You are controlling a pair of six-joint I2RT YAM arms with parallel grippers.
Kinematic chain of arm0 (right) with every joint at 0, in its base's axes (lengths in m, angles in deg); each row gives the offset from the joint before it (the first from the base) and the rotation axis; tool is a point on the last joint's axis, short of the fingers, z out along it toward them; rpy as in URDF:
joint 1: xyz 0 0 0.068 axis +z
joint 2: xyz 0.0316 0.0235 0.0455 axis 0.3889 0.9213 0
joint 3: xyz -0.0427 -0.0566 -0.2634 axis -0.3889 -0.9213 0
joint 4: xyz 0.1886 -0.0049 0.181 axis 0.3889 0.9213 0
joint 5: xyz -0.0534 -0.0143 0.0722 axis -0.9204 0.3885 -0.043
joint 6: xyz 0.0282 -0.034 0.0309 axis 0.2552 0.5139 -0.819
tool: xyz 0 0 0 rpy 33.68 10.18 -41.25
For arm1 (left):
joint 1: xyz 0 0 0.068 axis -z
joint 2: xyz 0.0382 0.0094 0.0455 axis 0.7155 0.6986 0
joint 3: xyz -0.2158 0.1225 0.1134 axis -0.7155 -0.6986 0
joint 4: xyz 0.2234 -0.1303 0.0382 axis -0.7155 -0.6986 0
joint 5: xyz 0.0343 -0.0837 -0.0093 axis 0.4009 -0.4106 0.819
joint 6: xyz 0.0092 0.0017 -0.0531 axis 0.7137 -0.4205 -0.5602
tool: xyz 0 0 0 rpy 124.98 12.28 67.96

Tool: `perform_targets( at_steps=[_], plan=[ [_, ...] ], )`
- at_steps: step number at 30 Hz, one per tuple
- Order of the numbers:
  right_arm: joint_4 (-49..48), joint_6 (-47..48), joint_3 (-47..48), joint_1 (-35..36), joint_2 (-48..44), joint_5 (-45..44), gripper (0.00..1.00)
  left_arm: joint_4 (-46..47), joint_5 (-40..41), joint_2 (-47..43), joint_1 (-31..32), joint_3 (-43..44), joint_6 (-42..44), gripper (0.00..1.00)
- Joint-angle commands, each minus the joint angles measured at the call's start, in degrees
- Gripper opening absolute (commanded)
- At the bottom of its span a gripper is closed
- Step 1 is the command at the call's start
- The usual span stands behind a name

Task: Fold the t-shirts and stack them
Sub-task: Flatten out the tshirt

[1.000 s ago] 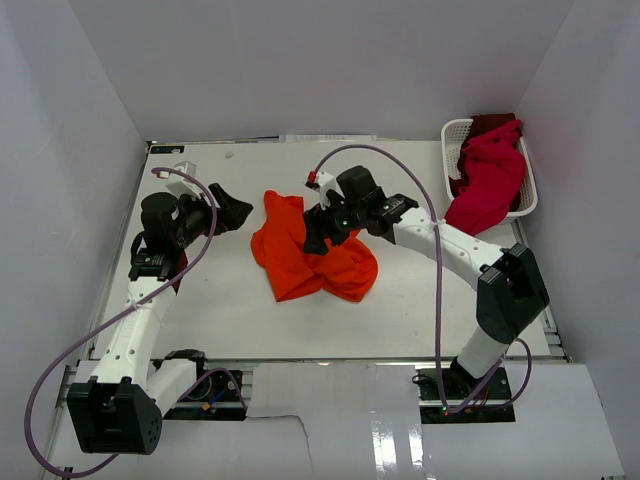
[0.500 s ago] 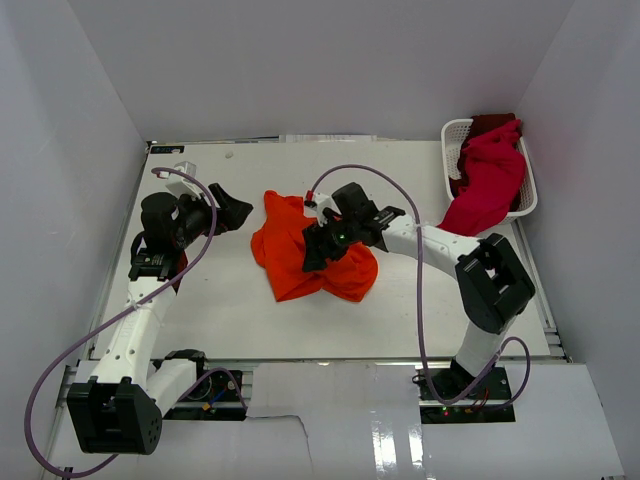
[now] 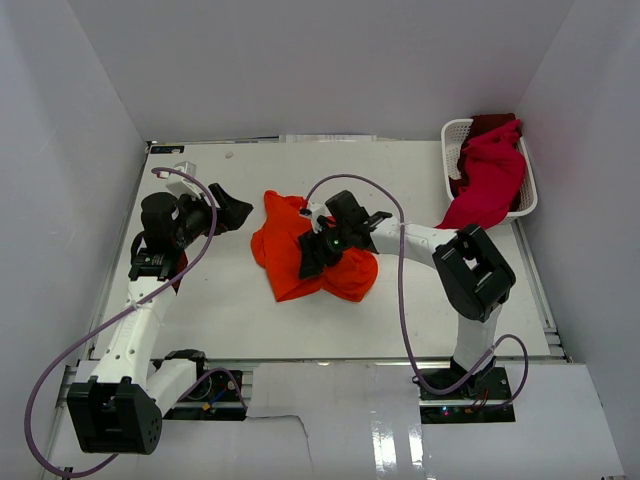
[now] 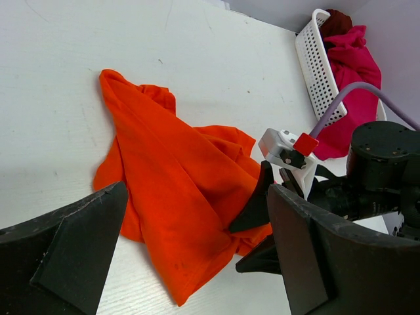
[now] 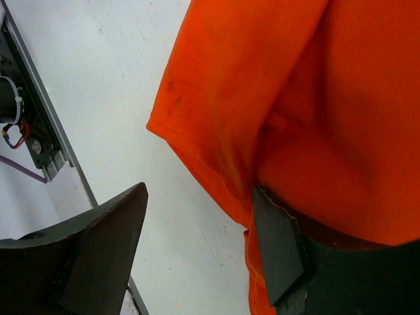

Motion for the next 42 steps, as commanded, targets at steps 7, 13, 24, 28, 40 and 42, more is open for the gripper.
perform_targets(
  at_steps=[7, 13, 24, 28, 40, 42],
  plan=[
    [-4.3, -0.9, -0.4, 0.5, 2.0, 1.5, 0.71, 0.4, -0.6, -0.4, 0.2, -0.1, 0.8, 0.98],
    [-5.1, -0.5, -0.4, 0.5, 3.2, 1.4, 0.69, 0.3, -0.7, -0.4, 0.2, -0.1, 0.8, 0.98],
    [-6.7, -1.2, -1.2, 0.6, 5.8, 3.3, 0.44, 0.4, -0.7, -0.3, 0.2, -0.1, 0.8, 0.98],
    [-5.1, -0.9, -0.1, 0.6, 4.9, 2.8, 0.10, 0.4, -0.7, -0.2, 0.2, -0.1, 0.8, 0.98],
    [19.1, 1.7, 10.0, 0.4, -11.4, -17.1, 0.08, 1.5, -2.7, 1.5, 0.2, 0.2, 0.6, 0.98],
    [22.0, 1.9, 11.5, 0.2, -13.6, -20.2, 0.08, 2.1, -3.7, 3.0, 0.2, 0.7, 0.5, 0.98]
  ],
)
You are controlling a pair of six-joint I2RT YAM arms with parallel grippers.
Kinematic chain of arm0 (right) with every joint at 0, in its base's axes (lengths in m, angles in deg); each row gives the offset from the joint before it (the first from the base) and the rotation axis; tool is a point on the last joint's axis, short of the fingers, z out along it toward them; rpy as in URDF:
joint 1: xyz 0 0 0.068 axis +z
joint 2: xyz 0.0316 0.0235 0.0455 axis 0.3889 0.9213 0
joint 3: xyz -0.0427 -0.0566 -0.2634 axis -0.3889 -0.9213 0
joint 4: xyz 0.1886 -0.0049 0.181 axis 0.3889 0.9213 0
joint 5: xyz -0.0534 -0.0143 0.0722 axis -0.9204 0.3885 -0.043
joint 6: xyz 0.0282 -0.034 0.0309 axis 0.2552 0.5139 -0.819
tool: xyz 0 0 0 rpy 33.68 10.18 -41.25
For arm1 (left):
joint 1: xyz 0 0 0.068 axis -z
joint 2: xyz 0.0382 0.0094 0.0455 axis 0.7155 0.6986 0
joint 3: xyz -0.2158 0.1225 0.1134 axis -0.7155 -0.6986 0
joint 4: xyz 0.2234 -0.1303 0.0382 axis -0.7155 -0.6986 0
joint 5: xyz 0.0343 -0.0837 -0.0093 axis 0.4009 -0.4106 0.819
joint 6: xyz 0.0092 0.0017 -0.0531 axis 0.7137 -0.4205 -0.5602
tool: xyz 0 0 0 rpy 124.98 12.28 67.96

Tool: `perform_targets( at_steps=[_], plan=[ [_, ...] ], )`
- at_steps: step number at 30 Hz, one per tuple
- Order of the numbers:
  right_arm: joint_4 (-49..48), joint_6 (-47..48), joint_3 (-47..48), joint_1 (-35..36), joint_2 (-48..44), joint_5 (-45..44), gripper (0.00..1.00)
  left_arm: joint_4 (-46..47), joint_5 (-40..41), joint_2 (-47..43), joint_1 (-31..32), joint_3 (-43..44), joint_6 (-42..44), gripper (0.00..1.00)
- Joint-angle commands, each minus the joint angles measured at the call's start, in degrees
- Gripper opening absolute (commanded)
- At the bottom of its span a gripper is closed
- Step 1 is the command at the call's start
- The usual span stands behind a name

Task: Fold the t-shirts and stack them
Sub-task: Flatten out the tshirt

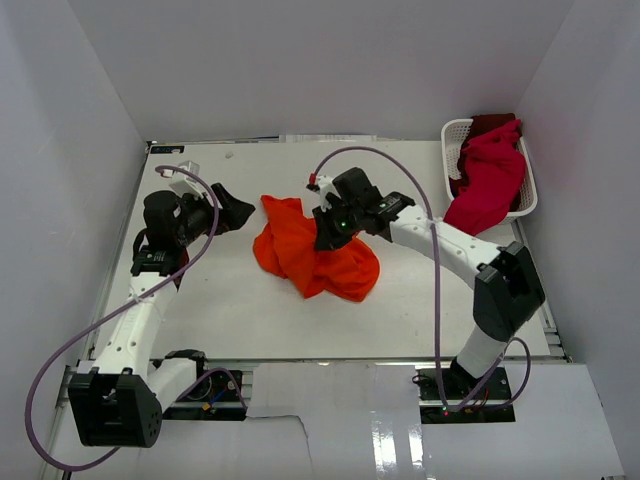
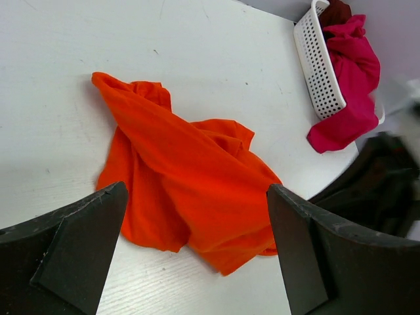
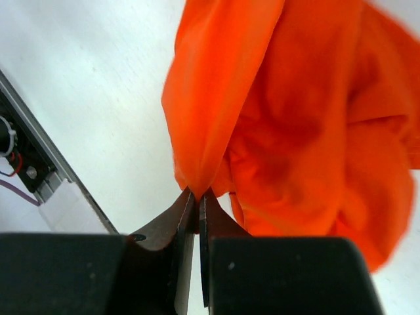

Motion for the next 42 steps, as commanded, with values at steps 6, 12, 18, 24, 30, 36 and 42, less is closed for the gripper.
perform_targets(
  at_steps=[6, 12, 18, 24, 30, 36, 42],
  plan=[
    [17.7, 1.8, 10.9, -2.3, -6.9, -16.7, 0.08, 8.9, -11.3, 7.8, 0.2, 4.1, -1.4, 0.98],
    [22.2, 0.6, 16.8, -8.3, -8.7, -22.6, 0.08, 18.8, -17.1, 16.4, 0.7, 9.5, -3.1, 0.98],
    [26.9, 2.4, 23.8, -12.6, -8.0, -25.9, 0.08, 18.8, -24.9, 30.5, 0.6, 20.9, 1.7, 0.98],
    [27.7, 3.3, 25.4, -15.7, -8.2, -25.2, 0.08, 21.9, -32.5, 40.1, 1.0, 26.5, 5.6, 0.98],
    [28.6, 5.5, 29.7, -20.4, -3.8, -24.4, 0.08, 19.9, -30.1, 39.7, 1.3, 24.5, 10.2, 0.98],
    [31.6, 7.4, 38.3, -25.5, 0.9, -20.7, 0.08, 12.4, -34.5, 45.7, 3.0, 30.2, 15.6, 0.98],
    [32.4, 7.7, 40.6, -26.9, 2.7, -19.2, 0.08, 7.6, -37.5, 54.8, 4.5, 37.8, 19.1, 0.98]
  ],
)
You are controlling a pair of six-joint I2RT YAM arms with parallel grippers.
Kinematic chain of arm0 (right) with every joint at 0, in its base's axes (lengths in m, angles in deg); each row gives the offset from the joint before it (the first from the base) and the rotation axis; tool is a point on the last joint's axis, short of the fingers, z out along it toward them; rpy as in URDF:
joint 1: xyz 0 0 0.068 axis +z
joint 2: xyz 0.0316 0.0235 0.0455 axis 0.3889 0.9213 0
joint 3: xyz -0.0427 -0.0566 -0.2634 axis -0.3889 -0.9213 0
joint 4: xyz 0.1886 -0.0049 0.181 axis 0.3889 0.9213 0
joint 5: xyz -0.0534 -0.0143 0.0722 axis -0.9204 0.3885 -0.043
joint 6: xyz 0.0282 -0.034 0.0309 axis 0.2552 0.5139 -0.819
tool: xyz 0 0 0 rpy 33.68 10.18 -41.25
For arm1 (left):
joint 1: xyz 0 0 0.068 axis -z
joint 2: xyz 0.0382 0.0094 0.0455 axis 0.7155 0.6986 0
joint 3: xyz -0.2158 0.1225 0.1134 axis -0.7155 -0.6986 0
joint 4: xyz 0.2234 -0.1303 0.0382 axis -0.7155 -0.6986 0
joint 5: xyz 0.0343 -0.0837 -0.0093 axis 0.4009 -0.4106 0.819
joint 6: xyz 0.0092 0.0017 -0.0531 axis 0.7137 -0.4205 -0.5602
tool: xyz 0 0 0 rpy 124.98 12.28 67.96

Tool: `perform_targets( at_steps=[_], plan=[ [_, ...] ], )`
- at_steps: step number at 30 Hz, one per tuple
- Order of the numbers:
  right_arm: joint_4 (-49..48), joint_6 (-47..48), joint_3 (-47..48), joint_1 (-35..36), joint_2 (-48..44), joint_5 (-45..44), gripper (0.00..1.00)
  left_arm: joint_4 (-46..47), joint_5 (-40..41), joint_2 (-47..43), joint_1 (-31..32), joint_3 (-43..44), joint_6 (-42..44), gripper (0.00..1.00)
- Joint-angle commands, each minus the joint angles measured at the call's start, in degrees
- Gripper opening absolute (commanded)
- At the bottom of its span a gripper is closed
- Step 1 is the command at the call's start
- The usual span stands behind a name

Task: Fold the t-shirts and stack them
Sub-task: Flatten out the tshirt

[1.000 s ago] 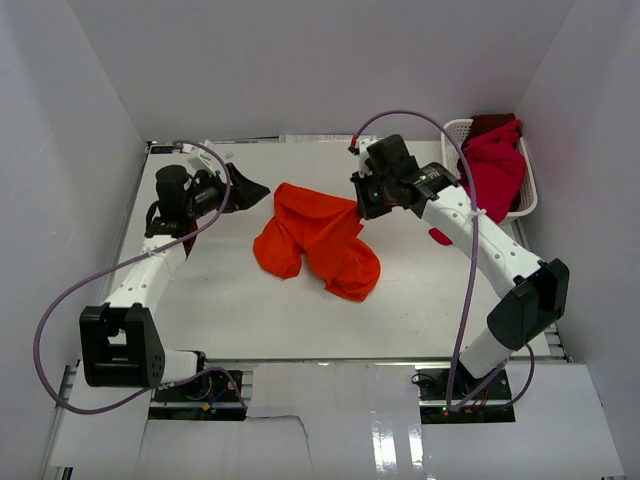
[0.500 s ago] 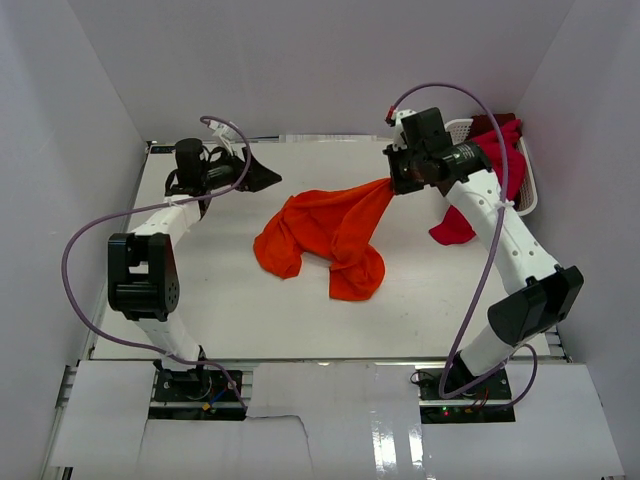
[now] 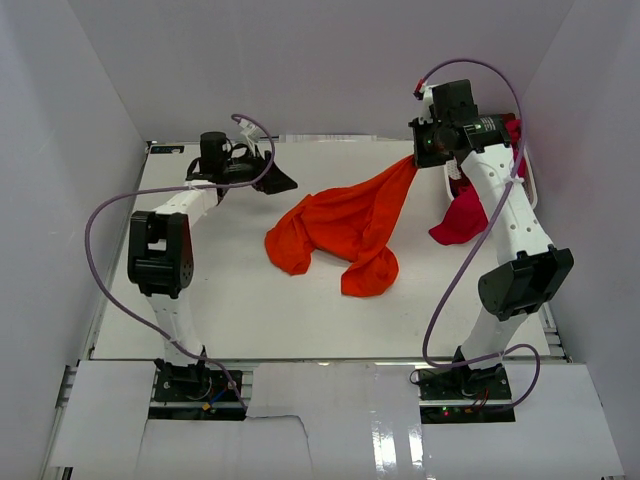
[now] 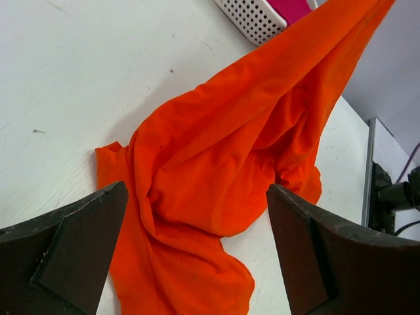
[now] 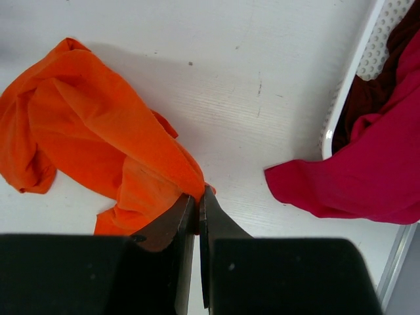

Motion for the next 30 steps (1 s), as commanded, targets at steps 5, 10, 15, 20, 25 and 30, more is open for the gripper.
perform_targets(
  at_steps=[5, 10, 15, 20, 25, 30],
  plan=[
    [-0.2, 0.5, 0.4, -0.2, -0.8, 6.4, 0.08, -4.1, -6.4, 10.9, 1.1, 11.9, 0.1, 0.95],
    [-3.7, 0.4, -6.2, -0.2, -3.2, 7.7, 0.08, -8.0, -5.1, 15.9, 3.2, 17.3, 1.6, 0.92],
    [-4.8, 0.8, -9.0, -0.1, -4.0, 8.2, 0.08, -12.9, -4.2, 20.9, 5.6, 22.5, 3.8, 0.86],
    [-5.3, 1.1, -10.3, -0.1, -4.2, 8.2, 0.08, -16.3, -1.5, 21.9, 7.3, 23.7, 6.4, 0.75],
    [-5.7, 1.0, -10.5, -0.1, -4.2, 9.0, 0.08, -16.7, 0.0, 23.1, 7.4, 23.7, 7.0, 0.75],
    [-5.5, 1.0, -9.9, -0.1, -4.2, 9.4, 0.08, -19.3, 2.7, 25.6, 7.6, 26.2, 6.9, 0.72]
  ],
)
